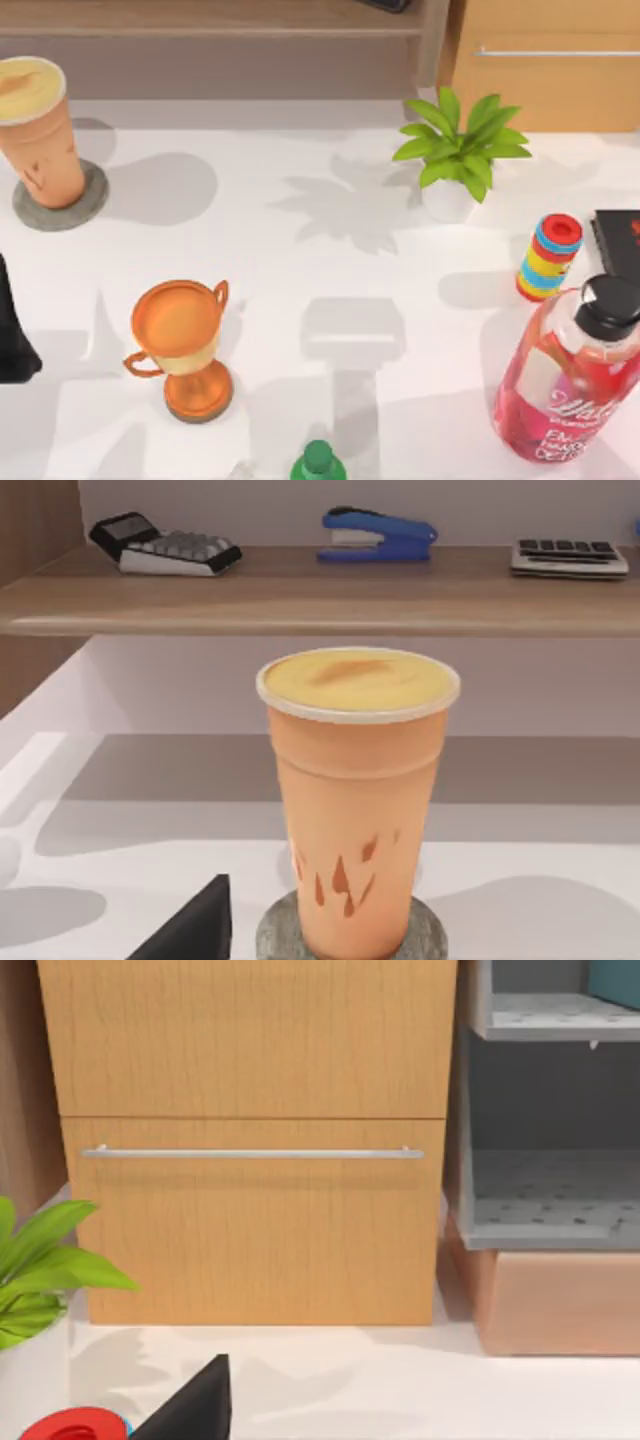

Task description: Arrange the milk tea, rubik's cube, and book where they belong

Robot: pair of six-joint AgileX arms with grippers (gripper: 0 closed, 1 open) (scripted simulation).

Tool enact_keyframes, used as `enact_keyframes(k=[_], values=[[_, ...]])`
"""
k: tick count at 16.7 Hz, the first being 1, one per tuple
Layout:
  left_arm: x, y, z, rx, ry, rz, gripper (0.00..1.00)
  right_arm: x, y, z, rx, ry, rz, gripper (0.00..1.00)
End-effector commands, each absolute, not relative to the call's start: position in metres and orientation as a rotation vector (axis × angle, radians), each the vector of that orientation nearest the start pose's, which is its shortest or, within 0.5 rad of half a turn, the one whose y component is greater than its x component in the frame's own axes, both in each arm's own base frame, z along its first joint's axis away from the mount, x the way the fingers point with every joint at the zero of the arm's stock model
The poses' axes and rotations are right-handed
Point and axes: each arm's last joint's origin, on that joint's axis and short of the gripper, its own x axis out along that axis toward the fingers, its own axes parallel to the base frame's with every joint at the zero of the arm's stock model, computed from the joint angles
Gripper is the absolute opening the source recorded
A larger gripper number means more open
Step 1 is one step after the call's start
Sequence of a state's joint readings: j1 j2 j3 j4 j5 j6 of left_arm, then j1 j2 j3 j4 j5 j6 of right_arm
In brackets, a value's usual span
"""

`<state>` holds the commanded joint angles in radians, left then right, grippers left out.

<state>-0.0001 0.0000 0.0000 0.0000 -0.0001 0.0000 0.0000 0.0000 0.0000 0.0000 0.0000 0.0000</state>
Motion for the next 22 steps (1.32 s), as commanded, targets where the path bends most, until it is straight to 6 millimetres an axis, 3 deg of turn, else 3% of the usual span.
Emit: enact_keyframes(k=[5, 8, 11, 14, 17, 19, 22], values=[[0.106, -0.001, 0.16, 0.0, 0.0, 0.0, 1.0, 0.106, -0.002, 0.168, -0.002, -0.008, 0.002, 1.0], [0.106, -0.001, 0.16, 0.0, 0.0, 0.0, 1.0, 0.11, -0.004, 0.201, -0.008, -0.041, 0.003, 1.0], [0.106, -0.001, 0.16, 0.0, 0.0, 0.0, 1.0, 0.127, -0.01, 0.248, -0.017, -0.07, 0.0, 1.0], [0.106, -0.001, 0.16, 0.0, 0.0, 0.0, 1.0, 0.169, -0.022, 0.292, -0.025, -0.062, -0.003, 1.0], [0.106, -0.001, 0.16, 0.0, 0.0, 0.0, 1.0, 0.235, -0.045, 0.315, -0.026, -0.028, -0.006, 1.0], [0.106, -0.001, 0.16, 0.0, 0.0, 0.0, 1.0, 0.283, -0.067, 0.316, -0.022, -0.002, -0.006, 1.0], [0.106, -0.001, 0.16, 0.0, 0.0, 0.0, 1.0, 0.349, -0.104, 0.299, -0.016, 0.026, -0.006, 1.0]])
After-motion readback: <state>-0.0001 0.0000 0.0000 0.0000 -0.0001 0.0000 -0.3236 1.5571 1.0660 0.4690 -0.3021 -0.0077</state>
